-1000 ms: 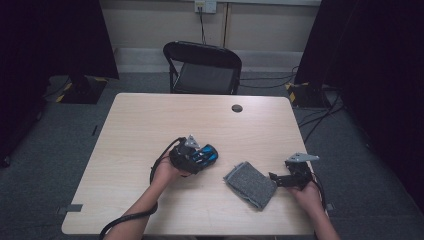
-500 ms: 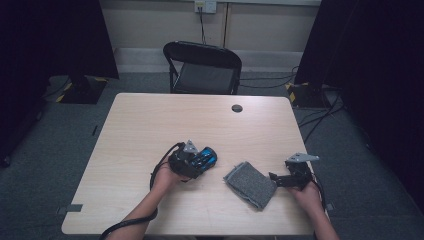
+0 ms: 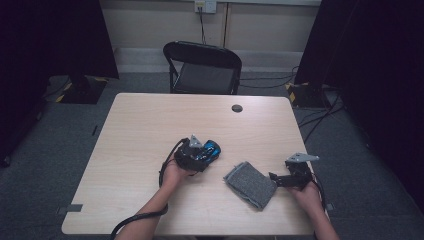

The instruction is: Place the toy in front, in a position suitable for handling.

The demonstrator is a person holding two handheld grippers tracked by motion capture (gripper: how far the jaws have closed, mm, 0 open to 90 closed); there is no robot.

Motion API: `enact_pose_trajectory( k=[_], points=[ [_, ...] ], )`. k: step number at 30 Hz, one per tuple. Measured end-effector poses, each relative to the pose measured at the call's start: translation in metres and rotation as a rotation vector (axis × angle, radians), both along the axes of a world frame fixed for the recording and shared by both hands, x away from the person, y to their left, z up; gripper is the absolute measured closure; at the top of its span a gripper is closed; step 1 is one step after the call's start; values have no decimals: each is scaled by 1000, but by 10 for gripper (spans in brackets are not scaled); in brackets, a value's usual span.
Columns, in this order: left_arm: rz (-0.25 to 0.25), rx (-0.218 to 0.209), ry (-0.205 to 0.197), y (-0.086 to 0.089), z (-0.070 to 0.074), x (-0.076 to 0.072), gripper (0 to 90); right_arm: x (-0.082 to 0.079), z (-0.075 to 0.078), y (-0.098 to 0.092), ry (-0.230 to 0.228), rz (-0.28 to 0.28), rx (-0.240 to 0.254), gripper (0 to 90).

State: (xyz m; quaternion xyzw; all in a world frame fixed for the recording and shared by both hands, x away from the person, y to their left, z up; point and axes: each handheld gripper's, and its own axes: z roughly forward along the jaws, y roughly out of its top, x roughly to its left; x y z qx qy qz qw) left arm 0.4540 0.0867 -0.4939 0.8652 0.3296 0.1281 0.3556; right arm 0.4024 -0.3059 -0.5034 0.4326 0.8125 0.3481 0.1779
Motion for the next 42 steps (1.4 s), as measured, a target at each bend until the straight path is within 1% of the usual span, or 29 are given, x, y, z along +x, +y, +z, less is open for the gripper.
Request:
enact_pose_trajectory(
  k=[1, 3, 5, 11, 12, 13, 14, 15, 18, 19, 21, 24, 25, 27, 29, 32, 34, 35, 36, 37, 38, 39, 40, 41, 42],
  points=[
    [5, -2, 2, 0, 0, 1, 269, 0, 0, 0, 0, 0, 0, 119],
    [-1, 7, 4, 0, 1, 1, 269, 0, 0, 0, 0, 0, 0, 119],
    [-3, 8, 4, 0, 1, 1, 269, 0, 0, 0, 0, 0, 0, 119],
    [11, -11, 10, 1, 0, 1, 262, 0, 0, 0, 0, 0, 0, 119],
    [8, -13, 12, 1, 0, 1, 218, 0, 0, 0, 0, 0, 0, 119],
    [19, -15, 3, 1, 2, 1, 218, 0, 0, 0, 0, 0, 0, 119],
    [24, -20, -4, 1, 6, 2, 162, 0, 0, 0, 0, 0, 0, 119],
    [24, -20, -4, 1, 6, 2, 158, 0, 0, 0, 0, 0, 0, 119],
    [15, -23, -7, 3, 15, 2, 156, 0, 0, 0, 0, 0, 0, 119],
    [13, -24, -9, 6, 19, 0, 157, 0, 0, 0, 0, 0, 0, 119],
    [12, -21, -9, 9, 20, -2, 157, 0, 0, 0, 0, 0, 0, 119],
    [6, -50, -18, 18, 27, -10, 160, 0, 0, 0, 0, 0, 0, 119],
    [-5, -48, -18, 22, 29, -14, 160, 0, 0, 0, 0, 0, 0, 119],
    [-3, -34, -23, 28, 30, -21, 161, 0, 0, 0, 0, 0, 0, 119],
    [1, -32, -18, 36, 28, -28, 158, 0, 0, 0, 0, -1, 0, 119],
    [0, -9, -17, 49, 22, -40, 159, 0, 0, 0, 0, -2, 0, 119],
    [10, -13, -7, 55, 17, -45, 159, 0, 0, 0, 0, -3, 0, 119],
    [13, -19, 2, 56, 14, -46, 158, 0, 0, 0, 0, -3, 0, 119],
    [19, -2, 3, 56, 10, -46, 158, 0, 0, 0, 0, -3, 0, 119],
    [19, -2, 3, 56, 10, -46, 158, 0, 0, 0, 0, -3, 0, 119],
    [17, -21, 13, 55, 9, -46, 158, 0, 0, 0, 0, -3, 0, 119],
    [11, -11, 12, 53, 8, -45, 159, 0, 0, 0, 0, -5, 0, 119],
    [7, 4, -3, 51, 6, -45, 163, 0, 0, 0, 0, -5, 0, 119],
    [12, 6, -3, 50, 4, -45, 158, 0, 0, 0, 0, -6, 0, 119],
    [14, 5, 6, 49, 2, -44, 156, -1, 0, 0, 0, -7, 0, 119]
  ],
)
